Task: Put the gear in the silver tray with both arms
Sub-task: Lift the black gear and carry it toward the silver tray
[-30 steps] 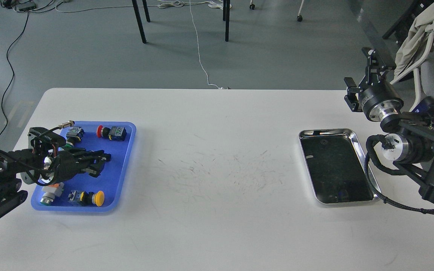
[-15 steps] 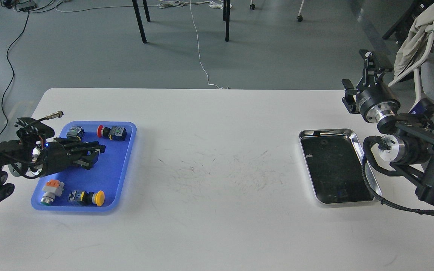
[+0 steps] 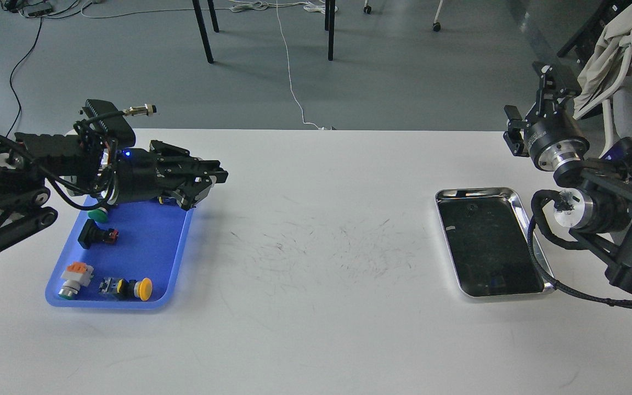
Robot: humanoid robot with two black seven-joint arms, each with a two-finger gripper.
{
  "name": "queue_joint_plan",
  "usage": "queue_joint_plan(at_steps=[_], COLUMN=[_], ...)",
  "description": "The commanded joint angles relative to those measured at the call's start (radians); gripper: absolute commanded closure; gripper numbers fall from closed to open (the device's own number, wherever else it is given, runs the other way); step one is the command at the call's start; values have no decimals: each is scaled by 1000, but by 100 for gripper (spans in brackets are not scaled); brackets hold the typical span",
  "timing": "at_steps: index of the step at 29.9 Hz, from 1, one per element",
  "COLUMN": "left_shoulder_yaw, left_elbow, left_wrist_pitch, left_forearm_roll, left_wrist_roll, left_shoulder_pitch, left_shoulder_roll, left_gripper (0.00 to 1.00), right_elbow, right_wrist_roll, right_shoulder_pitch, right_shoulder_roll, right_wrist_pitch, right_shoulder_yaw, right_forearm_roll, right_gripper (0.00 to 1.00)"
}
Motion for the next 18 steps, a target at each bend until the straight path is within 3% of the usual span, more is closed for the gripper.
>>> queue_joint_plan(at_steps=[1, 13, 18], left_shoulder_yaw=[2, 13, 26], left_elbow=[-10, 49, 125], left_wrist_pitch=[-27, -85, -98], left_forearm_roll=[42, 40, 39], left_wrist_roll=[0, 0, 0], left_shoulder_pitch=[-34, -60, -58], left_shoulder_roll=[-58, -325, -449], left_gripper=[89, 89, 89], right_elbow=[-2, -28, -28], right_wrist_roll=[0, 0, 0], right_shoulder_pitch=[-1, -3, -3], right_shoulder_roll=[0, 2, 2], right_wrist_pitch=[-1, -6, -12], right_shoulder_yaw=[19, 48, 51], right_forearm_roll=[0, 0, 2], right_gripper=[4, 4, 4])
